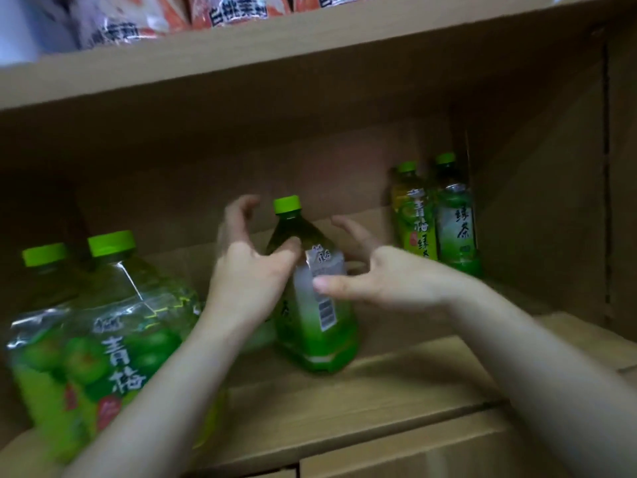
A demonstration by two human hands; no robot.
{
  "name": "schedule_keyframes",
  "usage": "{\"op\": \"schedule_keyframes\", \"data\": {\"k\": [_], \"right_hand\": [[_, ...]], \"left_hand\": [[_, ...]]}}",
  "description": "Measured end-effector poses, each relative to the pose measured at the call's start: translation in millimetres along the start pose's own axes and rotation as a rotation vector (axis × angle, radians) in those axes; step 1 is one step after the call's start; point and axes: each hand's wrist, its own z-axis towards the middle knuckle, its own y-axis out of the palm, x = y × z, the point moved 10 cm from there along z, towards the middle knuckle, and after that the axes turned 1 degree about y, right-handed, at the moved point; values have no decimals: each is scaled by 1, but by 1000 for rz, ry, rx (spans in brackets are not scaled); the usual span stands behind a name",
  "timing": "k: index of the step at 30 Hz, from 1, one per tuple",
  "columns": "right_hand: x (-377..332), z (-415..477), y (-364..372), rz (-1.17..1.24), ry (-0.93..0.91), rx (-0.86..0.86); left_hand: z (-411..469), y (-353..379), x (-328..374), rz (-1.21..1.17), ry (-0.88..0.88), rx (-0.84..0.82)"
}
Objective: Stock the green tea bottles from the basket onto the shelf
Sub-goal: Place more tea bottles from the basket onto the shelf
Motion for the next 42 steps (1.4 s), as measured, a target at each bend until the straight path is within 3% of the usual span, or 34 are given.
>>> {"op": "schedule_keyframes", "data": {"k": [3,6,11,16,19,25,29,32,35,38,40,42], "right_hand": [[0,14,27,-40,-55,130],[0,14,22,17,-135,323],[3,13,2,226,-142,155],[23,8,-28,217,-73,253],[35,4,-38,246,-86,356],[53,-2,-49,445,-85,434],[52,-5,-53,443,-103,474],[53,-7,-56,444,-115,513],[52,-13,-67,430,-112,557],[53,-20,-75,426,-108,568],[52,-23,-76,405,-106,551],[56,-24,-76,407,-106,524]], "left_hand": [[-20,28,-31,-272,-260,-242],[-25,29,-25,-46,-111,-344],[-38,21,-12,344,94,-441],[-39,55,-41,725,-28,-618],[-18,74,-50,957,-81,-633],[7,98,-66,1278,-37,-889],[12,97,-74,1317,-22,-890],[14,93,-64,1377,71,-778],[25,77,-34,1190,67,-461],[39,41,-16,504,-116,-170],[29,37,-17,25,-223,-116],[11,49,-17,-135,-249,-176]]}}
